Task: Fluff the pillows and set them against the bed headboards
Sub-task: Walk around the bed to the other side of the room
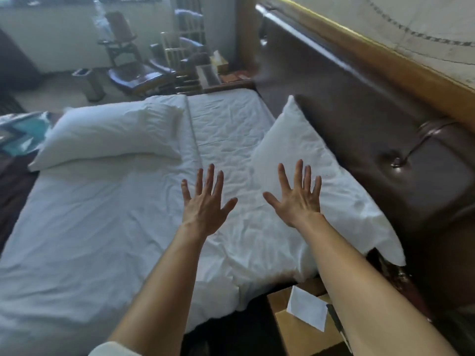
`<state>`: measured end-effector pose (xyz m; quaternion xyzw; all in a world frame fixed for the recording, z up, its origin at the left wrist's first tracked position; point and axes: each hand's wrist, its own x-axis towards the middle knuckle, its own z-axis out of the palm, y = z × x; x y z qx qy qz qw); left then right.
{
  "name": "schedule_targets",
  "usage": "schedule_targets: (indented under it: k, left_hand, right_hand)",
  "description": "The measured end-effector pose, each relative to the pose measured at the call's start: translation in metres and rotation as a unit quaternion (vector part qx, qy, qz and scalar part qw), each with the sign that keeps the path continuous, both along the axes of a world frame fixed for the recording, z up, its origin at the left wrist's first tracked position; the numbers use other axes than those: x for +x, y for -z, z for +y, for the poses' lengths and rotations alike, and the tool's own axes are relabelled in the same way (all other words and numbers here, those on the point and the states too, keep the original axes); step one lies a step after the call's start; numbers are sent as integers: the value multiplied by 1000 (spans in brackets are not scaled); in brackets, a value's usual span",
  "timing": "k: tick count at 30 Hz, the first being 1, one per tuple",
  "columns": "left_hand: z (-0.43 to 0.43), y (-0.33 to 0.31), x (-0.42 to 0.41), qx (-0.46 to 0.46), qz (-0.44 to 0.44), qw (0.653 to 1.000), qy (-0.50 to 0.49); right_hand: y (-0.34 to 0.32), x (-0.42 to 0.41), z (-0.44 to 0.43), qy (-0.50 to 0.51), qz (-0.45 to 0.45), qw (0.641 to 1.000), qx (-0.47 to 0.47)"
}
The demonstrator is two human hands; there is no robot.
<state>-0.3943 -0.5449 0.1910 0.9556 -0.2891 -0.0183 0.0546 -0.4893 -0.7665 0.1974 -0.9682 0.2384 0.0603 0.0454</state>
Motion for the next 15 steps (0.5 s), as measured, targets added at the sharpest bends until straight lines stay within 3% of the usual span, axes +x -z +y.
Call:
schedule_targets:
  k: [15]
  left_hand:
    - [331, 25, -52, 18, 63, 957, -282]
  right_hand:
    - [2, 87, 295, -234, 0, 972, 29]
